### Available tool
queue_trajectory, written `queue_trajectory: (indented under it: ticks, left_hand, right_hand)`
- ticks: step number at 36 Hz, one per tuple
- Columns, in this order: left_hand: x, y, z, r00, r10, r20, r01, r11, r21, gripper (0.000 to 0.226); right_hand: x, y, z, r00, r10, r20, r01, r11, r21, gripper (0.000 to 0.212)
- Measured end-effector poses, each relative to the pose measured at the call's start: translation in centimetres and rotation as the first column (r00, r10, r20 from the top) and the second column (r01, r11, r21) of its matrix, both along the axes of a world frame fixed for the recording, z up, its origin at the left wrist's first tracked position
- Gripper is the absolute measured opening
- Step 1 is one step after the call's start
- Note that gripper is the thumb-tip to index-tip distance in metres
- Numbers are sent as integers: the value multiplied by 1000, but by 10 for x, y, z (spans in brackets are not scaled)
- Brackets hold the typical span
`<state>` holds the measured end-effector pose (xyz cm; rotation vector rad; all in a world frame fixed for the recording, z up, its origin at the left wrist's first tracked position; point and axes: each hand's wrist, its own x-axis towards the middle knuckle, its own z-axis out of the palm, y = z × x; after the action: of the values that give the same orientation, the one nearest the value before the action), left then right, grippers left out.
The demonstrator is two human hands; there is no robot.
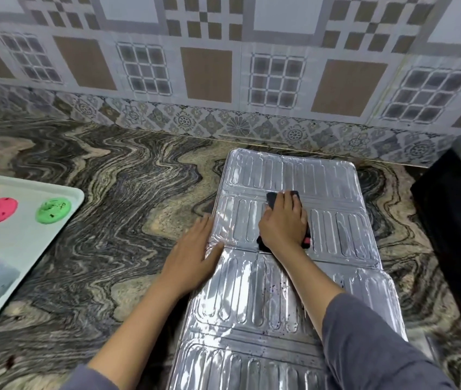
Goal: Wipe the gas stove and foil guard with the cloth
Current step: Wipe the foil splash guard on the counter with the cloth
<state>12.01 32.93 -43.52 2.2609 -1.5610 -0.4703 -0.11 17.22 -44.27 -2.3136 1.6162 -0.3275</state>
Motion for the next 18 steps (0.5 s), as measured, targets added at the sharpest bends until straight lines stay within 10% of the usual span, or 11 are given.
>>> queue_trajectory:
  ticks: [10, 18]
  left_hand:
    - [-5, 8, -20, 983, -8, 186, -10, 995, 95, 64]
    - [-8, 8, -19, 984, 30, 177, -43, 997, 66, 60]
  right_hand:
    - [32, 5, 1, 992, 125, -10, -125, 992, 0, 53]
    - [63, 6, -1, 846, 530, -53, -532, 847, -14, 51]
